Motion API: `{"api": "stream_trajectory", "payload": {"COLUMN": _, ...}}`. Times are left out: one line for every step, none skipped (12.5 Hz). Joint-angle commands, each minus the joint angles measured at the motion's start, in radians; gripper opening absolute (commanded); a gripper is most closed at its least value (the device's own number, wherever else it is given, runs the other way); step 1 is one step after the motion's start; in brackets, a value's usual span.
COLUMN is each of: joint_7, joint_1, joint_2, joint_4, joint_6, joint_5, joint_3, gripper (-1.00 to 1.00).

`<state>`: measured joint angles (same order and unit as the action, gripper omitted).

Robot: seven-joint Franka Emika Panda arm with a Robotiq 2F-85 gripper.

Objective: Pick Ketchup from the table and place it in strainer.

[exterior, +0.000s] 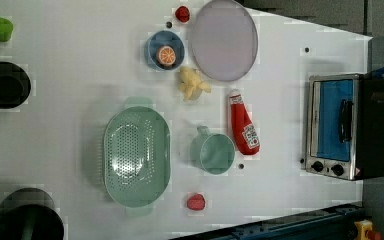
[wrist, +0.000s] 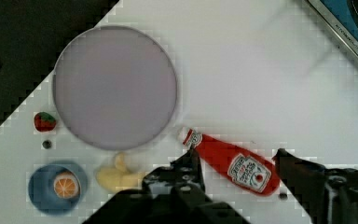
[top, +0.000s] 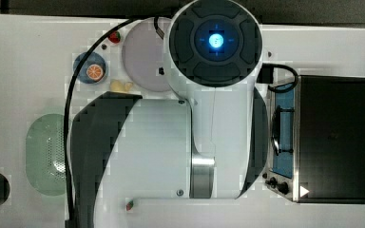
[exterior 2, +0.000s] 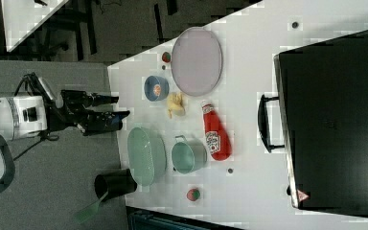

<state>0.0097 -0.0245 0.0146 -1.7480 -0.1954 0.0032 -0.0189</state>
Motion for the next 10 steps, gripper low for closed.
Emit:
{"api": "stream_trajectory", "payload": {"joint_7": 0.019, "joint_1": -0.102, "joint_2": 0.147, "joint_4": -0.106, "joint_6": 0.124, "joint_5": 0.026, "joint_3": -0.053, "gripper": 0.59}}
{"api": "stream_trajectory", "payload": {"joint_7": 0.019, "joint_1": -0.101, "joint_2": 0.146, "joint_4": -0.125, "joint_6": 0.124, "joint_5": 0.026, "joint_3": -0.054, "gripper": 0.81}}
{"api": "stream_trajectory", "payload": {"joint_7": 0.010, "joint_1": -0.099, "joint_2": 0.144, "joint_4": -0.149, "joint_6": 0.115, "joint_5": 0.026, "joint_3": -0.056, "gripper": 0.99}}
{"api": "stream_trajectory", "payload": {"joint_7": -0.014, "joint_1": -0.095, "joint_2": 0.141, "joint_4": -0.176, "joint_6": 0.097, "joint_5": 0.026, "joint_3": -0.060, "gripper": 1.00}}
{"api": "stream_trajectory", "payload": {"joint_7": -0.050, "joint_1": -0.092, "joint_2": 0.137, "joint_4": -0.207, "joint_6": 0.073, "joint_5": 0.026, "joint_3": -0.066, "gripper": 1.00}}
{"api": "stream_trajectory", "payload": {"joint_7": -0.093, "joint_1": -0.089, "joint_2": 0.133, "joint_4": -0.241, "joint_6": 0.050, "joint_5": 0.026, "joint_3": -0.072, "gripper": 1.00}}
{"api": "stream_trajectory", "payload": {"joint_7": -0.146, "joint_1": -0.088, "joint_2": 0.128, "joint_4": -0.275, "joint_6": 0.030, "joint_5": 0.026, "joint_3": -0.080, "gripper": 1.00}}
{"api": "stream_trajectory", "payload": {"joint_7": -0.209, "joint_1": -0.087, "joint_2": 0.124, "joint_4": -0.310, "joint_6": 0.008, "joint_5": 0.026, "joint_3": -0.089, "gripper": 1.00}}
{"api": "stream_trajectory", "payload": {"joint_7": -0.278, "joint_1": -0.086, "joint_2": 0.121, "joint_4": -0.347, "joint_6": -0.021, "joint_5": 0.026, "joint_3": -0.100, "gripper": 1.00}}
{"api": "stream_trajectory", "payload": {"joint_7": -0.358, "joint_1": -0.086, "joint_2": 0.117, "joint_4": -0.385, "joint_6": -0.058, "joint_5": 0.026, "joint_3": -0.112, "gripper": 1.00}}
